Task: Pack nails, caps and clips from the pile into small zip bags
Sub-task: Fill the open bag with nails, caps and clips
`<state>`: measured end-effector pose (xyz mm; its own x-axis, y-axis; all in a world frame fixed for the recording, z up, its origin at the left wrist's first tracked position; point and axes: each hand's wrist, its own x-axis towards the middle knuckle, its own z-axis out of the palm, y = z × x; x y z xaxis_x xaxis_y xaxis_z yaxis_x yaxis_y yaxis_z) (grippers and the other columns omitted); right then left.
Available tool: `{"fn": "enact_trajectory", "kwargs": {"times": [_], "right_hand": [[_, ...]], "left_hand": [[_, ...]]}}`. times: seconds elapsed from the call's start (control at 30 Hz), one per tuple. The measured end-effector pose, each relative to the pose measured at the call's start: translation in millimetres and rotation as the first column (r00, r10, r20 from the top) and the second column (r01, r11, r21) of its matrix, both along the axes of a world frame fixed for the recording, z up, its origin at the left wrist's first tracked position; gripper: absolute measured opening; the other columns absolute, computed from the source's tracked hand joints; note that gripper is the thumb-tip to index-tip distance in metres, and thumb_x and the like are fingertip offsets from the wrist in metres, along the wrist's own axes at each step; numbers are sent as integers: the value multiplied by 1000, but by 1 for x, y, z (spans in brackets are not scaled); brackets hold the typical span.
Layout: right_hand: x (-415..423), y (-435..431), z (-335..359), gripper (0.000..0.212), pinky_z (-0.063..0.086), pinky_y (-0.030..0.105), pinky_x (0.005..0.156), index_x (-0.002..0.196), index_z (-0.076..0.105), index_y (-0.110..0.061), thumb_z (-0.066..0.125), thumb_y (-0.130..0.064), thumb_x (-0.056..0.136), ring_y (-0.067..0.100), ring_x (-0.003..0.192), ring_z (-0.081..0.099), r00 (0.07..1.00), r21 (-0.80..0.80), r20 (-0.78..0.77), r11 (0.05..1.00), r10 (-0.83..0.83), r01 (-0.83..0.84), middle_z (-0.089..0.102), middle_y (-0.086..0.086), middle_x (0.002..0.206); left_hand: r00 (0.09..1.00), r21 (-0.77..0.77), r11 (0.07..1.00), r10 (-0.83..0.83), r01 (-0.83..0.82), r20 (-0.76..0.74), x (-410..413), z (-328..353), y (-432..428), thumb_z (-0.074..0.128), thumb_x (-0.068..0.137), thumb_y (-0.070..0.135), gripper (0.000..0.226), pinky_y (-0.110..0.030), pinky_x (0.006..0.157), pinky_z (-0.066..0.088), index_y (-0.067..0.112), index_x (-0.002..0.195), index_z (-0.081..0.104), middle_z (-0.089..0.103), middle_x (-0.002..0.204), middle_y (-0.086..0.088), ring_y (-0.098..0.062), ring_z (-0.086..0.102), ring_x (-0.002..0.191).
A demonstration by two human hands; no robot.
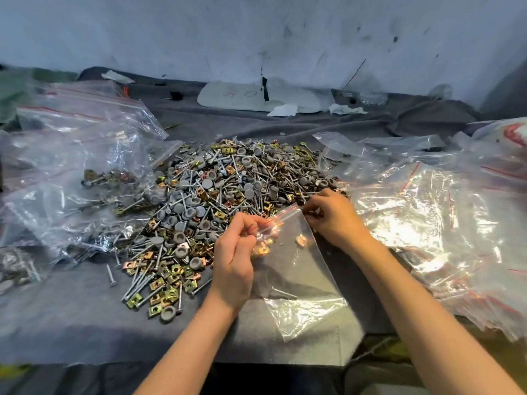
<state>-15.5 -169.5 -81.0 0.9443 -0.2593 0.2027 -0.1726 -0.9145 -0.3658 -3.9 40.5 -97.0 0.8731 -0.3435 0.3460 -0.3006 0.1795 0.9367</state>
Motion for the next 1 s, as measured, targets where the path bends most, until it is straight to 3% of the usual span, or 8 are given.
{"fn": "enact_trajectory", "kwargs": {"times": [0.23,0.37,0.43,0.5,0.57,0.67,0.83,1.0], "right_hand": [[2,-1,-19,8,39,39,75,95,66,-7,62,-8,88,31,92,49,987,-82,157,996,29,-16,61,12,98],[-7,-2,-13,15,42,19,70,89,64,-9,63,4,83,20,82,56,933,200,359,978,-10,-66,61,0,85],[-11,-1,-4,19,43,8,69,87,64,-16,64,3,84,8,77,60,907,438,415,890,-73,-129,63,-8,82],[-16,3,4,23,47,11,70,87,66,-21,65,1,85,3,76,64,903,635,426,730,-58,-253,68,-11,82],[-21,8,9,27,49,17,71,86,69,-22,64,4,84,6,77,66,901,707,432,605,42,-367,70,-9,81],[-26,17,11,24,49,23,77,84,70,-13,61,9,82,12,83,63,882,691,414,554,223,-464,68,0,86],[-29,20,11,23,51,22,75,90,66,-6,57,14,83,16,82,66,875,778,364,412,320,-474,72,7,86],[-29,17,10,14,54,32,83,95,69,-9,60,-4,86,25,94,68,871,802,364,365,330,-473,73,10,98]], "left_hand": [[1000,80,997,15,-14,-6,-2,5,-3,39,86,15,25,-70,81,43,-5,94,53,55,91,-34,-53,53,87],[999,139,989,-49,49,-1,-4,4,-3,39,88,17,20,-65,84,44,5,93,55,60,93,-23,-48,55,92],[995,161,982,-97,101,-33,-4,3,-2,39,88,18,21,-66,81,46,5,93,55,61,92,-18,-46,57,92],[987,193,968,-157,163,-41,-4,2,-3,39,89,18,23,-63,79,50,3,96,56,63,91,-14,-40,60,90],[979,245,949,-206,200,-2,-4,2,-4,39,89,17,24,-48,76,56,1,96,55,62,87,-11,-28,61,82],[967,293,930,-249,223,52,-6,5,-4,38,89,14,19,-19,64,44,2,88,53,56,75,-10,-11,52,68],[967,339,925,-223,172,119,-4,3,-4,40,88,14,17,-19,62,33,2,86,52,49,67,6,-3,42,64],[970,297,935,-228,193,85,-3,1,-3,43,89,24,15,-32,68,37,14,85,53,53,74,-4,-15,47,70]]}}
